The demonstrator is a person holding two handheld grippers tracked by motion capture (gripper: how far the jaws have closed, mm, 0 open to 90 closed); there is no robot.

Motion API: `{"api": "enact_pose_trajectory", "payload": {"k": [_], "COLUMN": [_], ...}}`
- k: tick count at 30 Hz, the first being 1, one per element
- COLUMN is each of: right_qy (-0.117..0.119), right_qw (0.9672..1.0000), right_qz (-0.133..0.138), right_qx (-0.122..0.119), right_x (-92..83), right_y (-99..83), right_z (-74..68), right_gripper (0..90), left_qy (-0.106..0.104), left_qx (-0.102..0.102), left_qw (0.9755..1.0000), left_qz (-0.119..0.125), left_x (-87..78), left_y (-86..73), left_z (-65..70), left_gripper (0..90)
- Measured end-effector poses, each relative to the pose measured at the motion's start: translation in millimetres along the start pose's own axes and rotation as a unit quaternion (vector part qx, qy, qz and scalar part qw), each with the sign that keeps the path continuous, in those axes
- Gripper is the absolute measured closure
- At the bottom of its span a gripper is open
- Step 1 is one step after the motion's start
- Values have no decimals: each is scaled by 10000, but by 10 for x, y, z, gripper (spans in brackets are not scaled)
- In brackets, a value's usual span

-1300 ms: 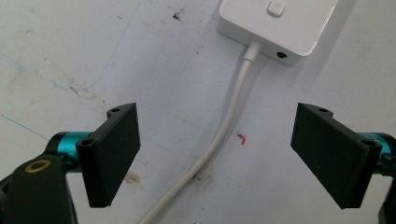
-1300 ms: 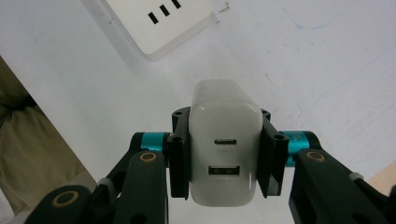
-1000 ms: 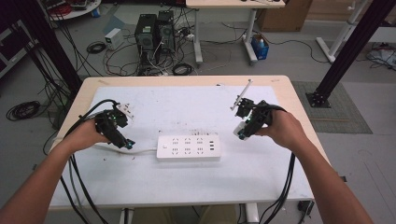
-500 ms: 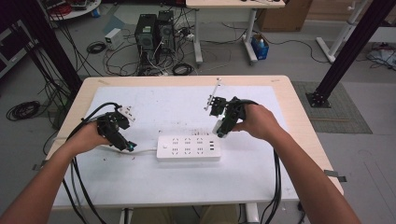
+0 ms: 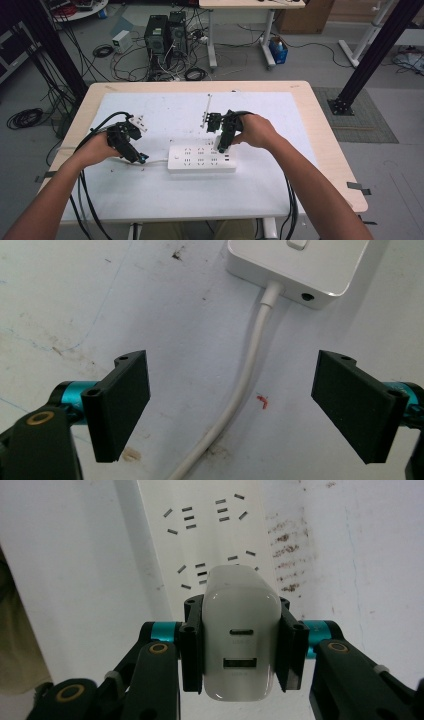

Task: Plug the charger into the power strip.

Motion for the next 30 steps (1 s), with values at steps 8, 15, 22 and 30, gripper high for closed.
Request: {"api": "enact_pose_trajectory", "payload": {"k": [8,15,22,30], "right_qy": [92,86,-73,-45], "right_qw": [9995,9977,9927,9919], "right_qz": [-143,-198,-506,-794], "right_qx": [-263,-643,-1092,-990], "right_x": [177,310,372,459], "right_y": [151,210,281,315], "right_z": [56,75,33,34], "right_gripper": [623,623,625,627], "left_qy": [33,26,-26,-43], "left_qx": [-49,-99,-83,-2], "left_qw": [10000,9999,10000,9999], "left_qz": [-77,-87,-44,-116], "left_x": [42,60,74,75], "left_y": [-27,-46,-35,-57], "left_z": [-18,-40,-19,-28], "left_gripper": [158,158,158,158]}}
Point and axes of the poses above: each handheld gripper's, and its own axes: x roughly forward along the jaws, y roughly out of its top, z roughly to its right, the point moved 4 cm from there along x, roughly forward along the jaws, and after that the axes turned 5 degrees about -x, right-handed, at the moved point
